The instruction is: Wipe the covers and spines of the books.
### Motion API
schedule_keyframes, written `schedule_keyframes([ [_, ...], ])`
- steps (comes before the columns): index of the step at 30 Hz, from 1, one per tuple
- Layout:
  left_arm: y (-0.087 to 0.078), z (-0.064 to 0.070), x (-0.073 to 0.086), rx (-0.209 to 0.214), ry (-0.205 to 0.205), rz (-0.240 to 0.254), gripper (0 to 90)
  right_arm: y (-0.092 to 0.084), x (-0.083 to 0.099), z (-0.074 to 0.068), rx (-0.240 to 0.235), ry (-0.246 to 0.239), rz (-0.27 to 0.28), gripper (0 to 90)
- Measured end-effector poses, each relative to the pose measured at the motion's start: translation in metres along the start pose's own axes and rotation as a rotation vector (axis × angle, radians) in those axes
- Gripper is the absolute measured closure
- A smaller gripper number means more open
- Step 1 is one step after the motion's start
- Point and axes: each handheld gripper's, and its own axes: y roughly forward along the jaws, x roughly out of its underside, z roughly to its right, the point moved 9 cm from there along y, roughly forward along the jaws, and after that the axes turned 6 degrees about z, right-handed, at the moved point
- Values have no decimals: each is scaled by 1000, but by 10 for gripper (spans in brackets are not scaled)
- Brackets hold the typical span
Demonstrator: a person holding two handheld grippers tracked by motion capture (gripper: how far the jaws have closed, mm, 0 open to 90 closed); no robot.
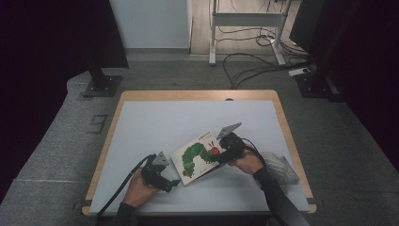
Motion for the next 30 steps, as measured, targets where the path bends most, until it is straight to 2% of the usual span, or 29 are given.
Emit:
schedule_keyframes([
  [6, -2, 0, -5, 16, -31, 33, 0, -4, 7, -2, 18, -5, -6, 371],
  [12, -2, 2, -11, 32, -36, 50, 0, -5, 13, -3, 23, 0, -12, 375],
  [18, 4, 5, -18, 36, -7, 33, 0, -6, 16, -3, 29, -4, -6, 380],
  [24, 10, 8, -22, 44, 4, 13, 17, -8, 20, -4, 38, -4, 0, 390],
  [30, 10, 13, -28, 42, 22, 21, 103, -8, 24, -3, 37, 1, 1, 394],
])
